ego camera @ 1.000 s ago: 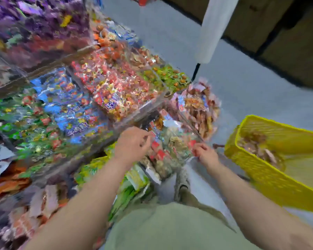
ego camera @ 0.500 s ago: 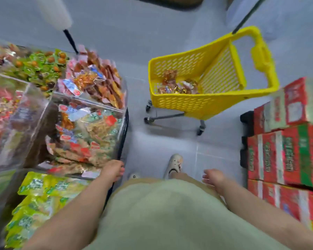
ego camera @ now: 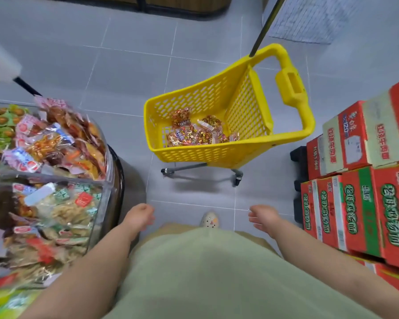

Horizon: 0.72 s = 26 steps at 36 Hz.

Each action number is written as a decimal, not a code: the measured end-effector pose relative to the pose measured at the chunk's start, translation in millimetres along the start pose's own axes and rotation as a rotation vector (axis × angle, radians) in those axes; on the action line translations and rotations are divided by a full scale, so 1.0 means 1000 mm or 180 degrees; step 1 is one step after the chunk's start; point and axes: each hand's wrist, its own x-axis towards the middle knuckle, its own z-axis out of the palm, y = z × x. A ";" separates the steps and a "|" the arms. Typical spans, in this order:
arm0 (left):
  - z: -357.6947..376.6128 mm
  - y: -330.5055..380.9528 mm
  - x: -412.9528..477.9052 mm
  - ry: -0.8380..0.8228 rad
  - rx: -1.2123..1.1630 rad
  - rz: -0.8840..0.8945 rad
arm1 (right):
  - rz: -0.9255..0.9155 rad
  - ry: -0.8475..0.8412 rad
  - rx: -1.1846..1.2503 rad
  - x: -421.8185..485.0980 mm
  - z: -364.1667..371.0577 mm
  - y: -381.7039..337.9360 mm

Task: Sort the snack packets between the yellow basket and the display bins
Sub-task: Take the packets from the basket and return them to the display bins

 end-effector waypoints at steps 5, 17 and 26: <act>-0.002 0.016 0.000 -0.0059 0.0311 0.0112 | 0.0134 -0.0218 -0.0122 0.011 0.000 -0.027; -0.051 0.087 0.078 -0.0170 0.0411 -0.0082 | 0.0049 -0.0185 -0.0170 0.046 0.020 -0.142; -0.108 0.191 0.147 -0.0070 0.0892 0.0158 | -0.0103 -0.0121 -0.0325 0.067 0.044 -0.251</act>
